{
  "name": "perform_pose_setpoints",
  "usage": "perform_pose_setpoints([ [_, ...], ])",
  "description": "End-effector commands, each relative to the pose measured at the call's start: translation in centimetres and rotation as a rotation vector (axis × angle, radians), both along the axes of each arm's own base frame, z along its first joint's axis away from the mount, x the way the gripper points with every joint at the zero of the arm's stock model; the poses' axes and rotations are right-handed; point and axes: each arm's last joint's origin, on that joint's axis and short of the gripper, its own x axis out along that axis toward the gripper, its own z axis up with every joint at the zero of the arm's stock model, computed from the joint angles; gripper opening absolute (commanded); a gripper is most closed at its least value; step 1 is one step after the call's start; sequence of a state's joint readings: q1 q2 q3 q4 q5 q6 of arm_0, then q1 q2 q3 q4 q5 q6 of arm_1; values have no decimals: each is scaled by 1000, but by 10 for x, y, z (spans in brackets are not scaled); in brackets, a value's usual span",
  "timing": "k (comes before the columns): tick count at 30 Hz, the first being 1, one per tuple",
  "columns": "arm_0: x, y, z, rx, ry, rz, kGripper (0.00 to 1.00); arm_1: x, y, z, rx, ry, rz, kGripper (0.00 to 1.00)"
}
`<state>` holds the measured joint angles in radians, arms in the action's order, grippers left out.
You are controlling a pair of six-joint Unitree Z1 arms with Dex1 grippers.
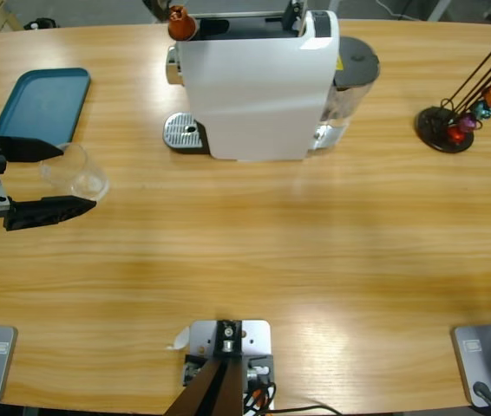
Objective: Pour coffee
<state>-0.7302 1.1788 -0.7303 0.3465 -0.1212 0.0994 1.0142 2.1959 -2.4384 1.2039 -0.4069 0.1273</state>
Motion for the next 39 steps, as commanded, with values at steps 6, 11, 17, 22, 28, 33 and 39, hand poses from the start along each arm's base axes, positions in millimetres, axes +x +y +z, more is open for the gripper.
perform_pose_setpoints([
  [6,-3,4,-10,20,16,4,973,6,18,-31,-60,30,-3,899],
  [11,-3,4,-10,22,16,5,973,5,15,-30,-84,28,-9,899],
  [17,-3,4,-11,22,17,5,973,4,11,-28,-104,9,-31,899],
  [22,-4,5,-10,20,15,6,973,7,10,-29,-113,2,-53,899],
  [28,-3,4,-10,21,17,6,973,11,2,-28,-145,-11,-90,899],
  [33,-3,4,-11,22,18,6,973,11,-1,-30,-173,-8,-99,899],
  [39,-2,3,-10,19,16,5,973,10,-4,-28,-170,0,-107,893],
])
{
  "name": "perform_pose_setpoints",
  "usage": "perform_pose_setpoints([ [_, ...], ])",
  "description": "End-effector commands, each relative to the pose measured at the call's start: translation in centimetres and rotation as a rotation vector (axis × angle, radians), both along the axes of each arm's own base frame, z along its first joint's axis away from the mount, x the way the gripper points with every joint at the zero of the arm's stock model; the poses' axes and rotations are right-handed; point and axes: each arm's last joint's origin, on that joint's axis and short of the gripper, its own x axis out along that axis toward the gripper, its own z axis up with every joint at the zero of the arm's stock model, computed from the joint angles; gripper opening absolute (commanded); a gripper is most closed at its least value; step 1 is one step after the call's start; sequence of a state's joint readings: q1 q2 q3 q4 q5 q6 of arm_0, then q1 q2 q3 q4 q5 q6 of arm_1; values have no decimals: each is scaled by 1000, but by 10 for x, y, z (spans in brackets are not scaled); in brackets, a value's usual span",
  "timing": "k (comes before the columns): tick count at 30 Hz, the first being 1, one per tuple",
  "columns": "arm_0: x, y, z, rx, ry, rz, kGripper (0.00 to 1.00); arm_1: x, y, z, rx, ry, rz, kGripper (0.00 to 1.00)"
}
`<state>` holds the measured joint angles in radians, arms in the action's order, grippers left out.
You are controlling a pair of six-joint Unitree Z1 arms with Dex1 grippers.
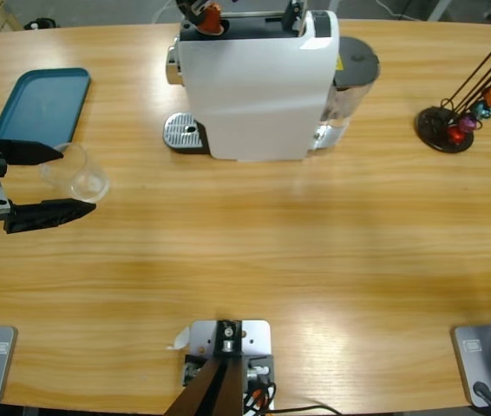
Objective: Pour coffee
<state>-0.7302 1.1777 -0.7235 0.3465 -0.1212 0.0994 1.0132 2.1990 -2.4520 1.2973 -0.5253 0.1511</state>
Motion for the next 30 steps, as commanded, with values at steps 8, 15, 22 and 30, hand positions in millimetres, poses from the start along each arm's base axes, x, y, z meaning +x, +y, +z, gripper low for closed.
perform_pose_setpoints([
  [8,-1,2,-8,14,10,5,973,7,0,-8,-37,-6,-40,890],
  [15,0,1,-7,7,1,3,973,-30,-43,52,-125,-11,394,908],
  [22,1,1,-6,6,-2,3,973,-49,-64,58,-79,14,510,999],
  [30,0,2,-8,8,1,3,973,-14,-20,24,-31,13,423,973],
])
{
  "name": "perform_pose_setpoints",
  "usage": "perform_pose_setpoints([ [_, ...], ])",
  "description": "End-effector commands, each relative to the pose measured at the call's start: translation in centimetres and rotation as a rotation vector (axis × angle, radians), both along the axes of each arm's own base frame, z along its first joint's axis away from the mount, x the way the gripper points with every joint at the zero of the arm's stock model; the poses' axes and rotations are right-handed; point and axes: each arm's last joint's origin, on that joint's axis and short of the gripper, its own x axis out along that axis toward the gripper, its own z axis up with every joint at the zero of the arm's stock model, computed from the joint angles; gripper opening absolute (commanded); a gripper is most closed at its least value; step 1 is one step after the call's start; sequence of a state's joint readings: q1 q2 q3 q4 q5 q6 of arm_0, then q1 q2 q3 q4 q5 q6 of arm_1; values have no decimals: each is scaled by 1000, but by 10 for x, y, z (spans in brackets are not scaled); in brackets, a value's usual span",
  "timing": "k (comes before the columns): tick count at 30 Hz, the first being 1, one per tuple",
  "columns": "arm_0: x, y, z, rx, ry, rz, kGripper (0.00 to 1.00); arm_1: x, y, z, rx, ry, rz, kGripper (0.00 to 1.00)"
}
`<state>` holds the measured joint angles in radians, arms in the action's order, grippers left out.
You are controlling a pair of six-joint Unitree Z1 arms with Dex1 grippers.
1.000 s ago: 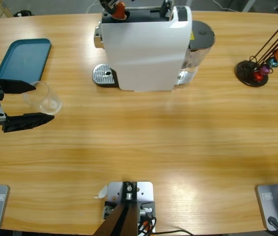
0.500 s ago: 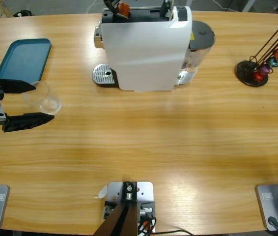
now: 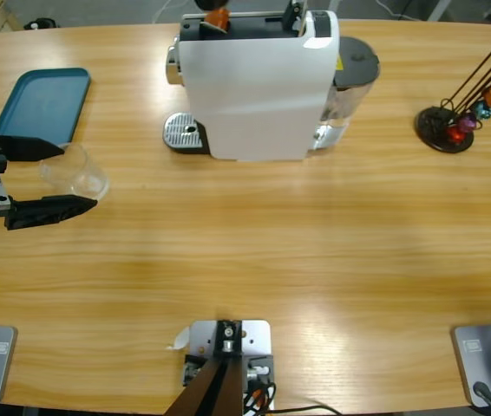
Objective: Pour coffee
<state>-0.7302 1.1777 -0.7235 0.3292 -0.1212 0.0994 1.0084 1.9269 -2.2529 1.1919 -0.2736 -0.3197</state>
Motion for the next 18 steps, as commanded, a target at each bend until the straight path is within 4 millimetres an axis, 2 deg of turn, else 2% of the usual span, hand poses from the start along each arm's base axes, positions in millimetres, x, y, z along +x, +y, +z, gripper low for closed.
perform_pose_setpoints([
  [1,-1,3,-9,21,15,3,973,35,40,-50,-18,57,-73,973],
  [4,0,2,-11,28,19,2,973,43,46,-71,-40,79,-78,971],
  [6,0,2,-12,31,21,2,973,47,45,-75,-34,91,-78,929],
  [14,3,-1,-16,43,33,3,973,70,28,-94,-62,106,-133,895],
  [18,4,-2,-17,45,36,3,973,72,30,-96,-54,112,-127,892],
])
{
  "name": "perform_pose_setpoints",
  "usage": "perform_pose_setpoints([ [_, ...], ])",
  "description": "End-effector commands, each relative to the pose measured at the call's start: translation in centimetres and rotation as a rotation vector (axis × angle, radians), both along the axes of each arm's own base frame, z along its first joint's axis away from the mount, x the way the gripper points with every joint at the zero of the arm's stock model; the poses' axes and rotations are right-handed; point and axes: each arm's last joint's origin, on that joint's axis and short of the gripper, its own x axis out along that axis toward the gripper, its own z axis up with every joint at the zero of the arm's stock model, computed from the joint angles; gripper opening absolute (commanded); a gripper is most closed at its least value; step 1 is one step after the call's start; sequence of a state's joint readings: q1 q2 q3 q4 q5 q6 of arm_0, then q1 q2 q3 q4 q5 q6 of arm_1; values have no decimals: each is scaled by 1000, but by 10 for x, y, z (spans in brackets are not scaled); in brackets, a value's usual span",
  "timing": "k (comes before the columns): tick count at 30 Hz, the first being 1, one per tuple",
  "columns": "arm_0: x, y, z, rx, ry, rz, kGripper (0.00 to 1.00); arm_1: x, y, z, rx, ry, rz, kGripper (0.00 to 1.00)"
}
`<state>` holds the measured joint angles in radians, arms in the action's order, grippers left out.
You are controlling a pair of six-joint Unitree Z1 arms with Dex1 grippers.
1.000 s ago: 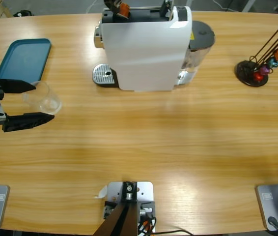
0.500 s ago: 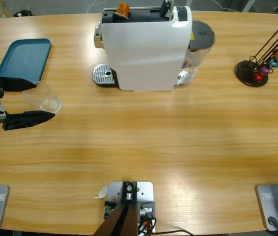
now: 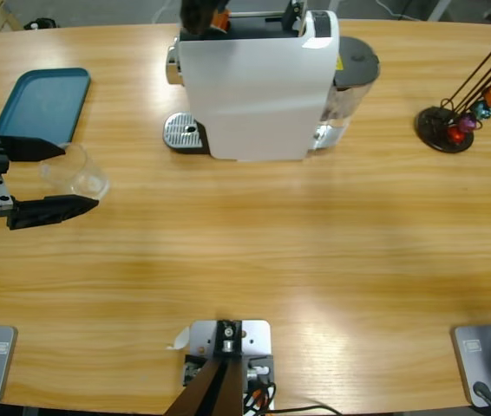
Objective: Pour coffee
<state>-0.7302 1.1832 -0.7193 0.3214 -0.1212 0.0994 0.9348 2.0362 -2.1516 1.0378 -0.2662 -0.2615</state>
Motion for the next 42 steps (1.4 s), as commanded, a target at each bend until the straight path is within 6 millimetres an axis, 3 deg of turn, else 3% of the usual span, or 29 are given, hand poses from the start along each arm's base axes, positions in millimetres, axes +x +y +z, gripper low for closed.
perform_pose_setpoints([
  [1,3,-1,-15,44,34,2,973,19,6,-36,-41,58,-12,888],
  [16,3,-1,-16,45,35,2,973,22,10,-42,-56,57,0,630],
  [18,3,-1,-16,44,35,2,973,23,11,-42,-57,54,6,516],
  [21,3,-1,-17,45,36,2,973,22,11,-41,-47,61,20,481],
  [22,3,-1,-17,45,36,2,973,22,11,-41,-45,63,26,408],
  [26,2,0,-17,46,37,2,973,21,12,-40,-39,66,34,359],
  [28,2,0,-17,45,36,2,973,21,11,-40,-39,67,40,260],
  [33,0,1,-17,44,34,2,973,20,12,-40,-29,85,56,150],
  [42,1,3,-18,44,35,9,973,19,11,-40,-26,93,42,145],
])
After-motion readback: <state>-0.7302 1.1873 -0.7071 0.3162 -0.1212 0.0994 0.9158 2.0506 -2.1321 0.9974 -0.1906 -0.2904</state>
